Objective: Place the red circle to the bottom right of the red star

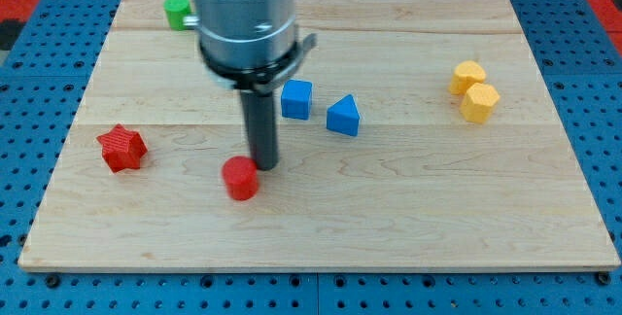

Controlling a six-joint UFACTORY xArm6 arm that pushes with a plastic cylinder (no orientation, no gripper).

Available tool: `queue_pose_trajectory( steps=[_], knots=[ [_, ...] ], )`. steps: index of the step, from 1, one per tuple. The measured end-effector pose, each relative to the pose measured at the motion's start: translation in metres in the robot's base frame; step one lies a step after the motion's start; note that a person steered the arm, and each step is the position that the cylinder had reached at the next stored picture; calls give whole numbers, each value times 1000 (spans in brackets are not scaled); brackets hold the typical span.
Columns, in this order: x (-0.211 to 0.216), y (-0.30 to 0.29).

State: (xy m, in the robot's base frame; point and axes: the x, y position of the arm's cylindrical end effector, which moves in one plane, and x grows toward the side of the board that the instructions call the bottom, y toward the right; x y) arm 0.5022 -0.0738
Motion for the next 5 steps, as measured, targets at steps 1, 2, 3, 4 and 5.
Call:
queue_pose_trajectory(
  steps=[1, 2, 3, 4, 5],
  knots=[
    [11, 12],
    [6, 67],
    [36, 66],
    [36, 17],
    [25, -30]
  ],
)
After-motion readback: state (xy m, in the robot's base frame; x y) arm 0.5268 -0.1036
